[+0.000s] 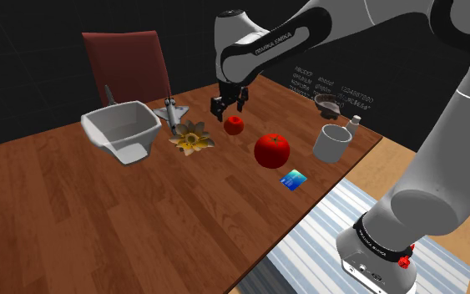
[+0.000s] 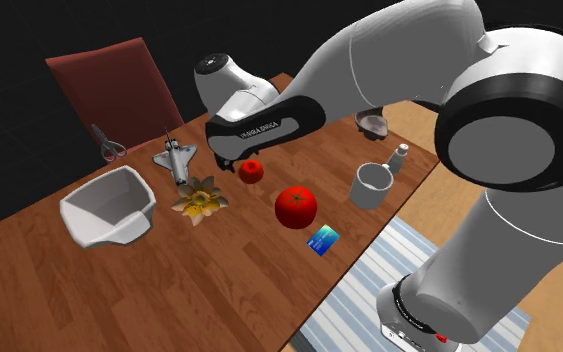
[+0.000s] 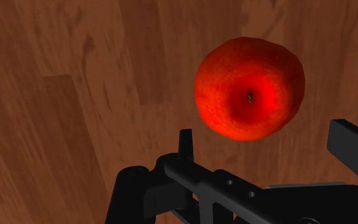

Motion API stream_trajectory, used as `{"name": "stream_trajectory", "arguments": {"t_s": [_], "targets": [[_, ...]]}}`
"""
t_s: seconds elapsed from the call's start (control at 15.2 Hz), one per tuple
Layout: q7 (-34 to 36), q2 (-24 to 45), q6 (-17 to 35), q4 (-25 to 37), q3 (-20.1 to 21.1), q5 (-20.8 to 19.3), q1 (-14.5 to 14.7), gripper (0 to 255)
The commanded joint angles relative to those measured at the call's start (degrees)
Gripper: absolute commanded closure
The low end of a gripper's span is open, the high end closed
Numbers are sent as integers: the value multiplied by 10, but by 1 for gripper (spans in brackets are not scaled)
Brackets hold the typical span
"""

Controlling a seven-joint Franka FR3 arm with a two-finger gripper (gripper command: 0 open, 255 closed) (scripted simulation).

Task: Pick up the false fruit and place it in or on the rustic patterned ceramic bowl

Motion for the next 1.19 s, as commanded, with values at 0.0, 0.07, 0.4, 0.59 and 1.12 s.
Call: {"name": "stream_trajectory", "arguments": {"t_s": [0.0, 0.07, 0.4, 0.59, 1.12], "targets": [[3, 10, 13, -3, -2, -5, 0, 0], [4, 15, 20, -6, -3, -7, -1, 0], [6, 22, 30, -9, -4, -11, -1, 0], [6, 22, 30, -9, -4, -11, -1, 0], [6, 22, 30, -9, -4, -11, -1, 255]]}}
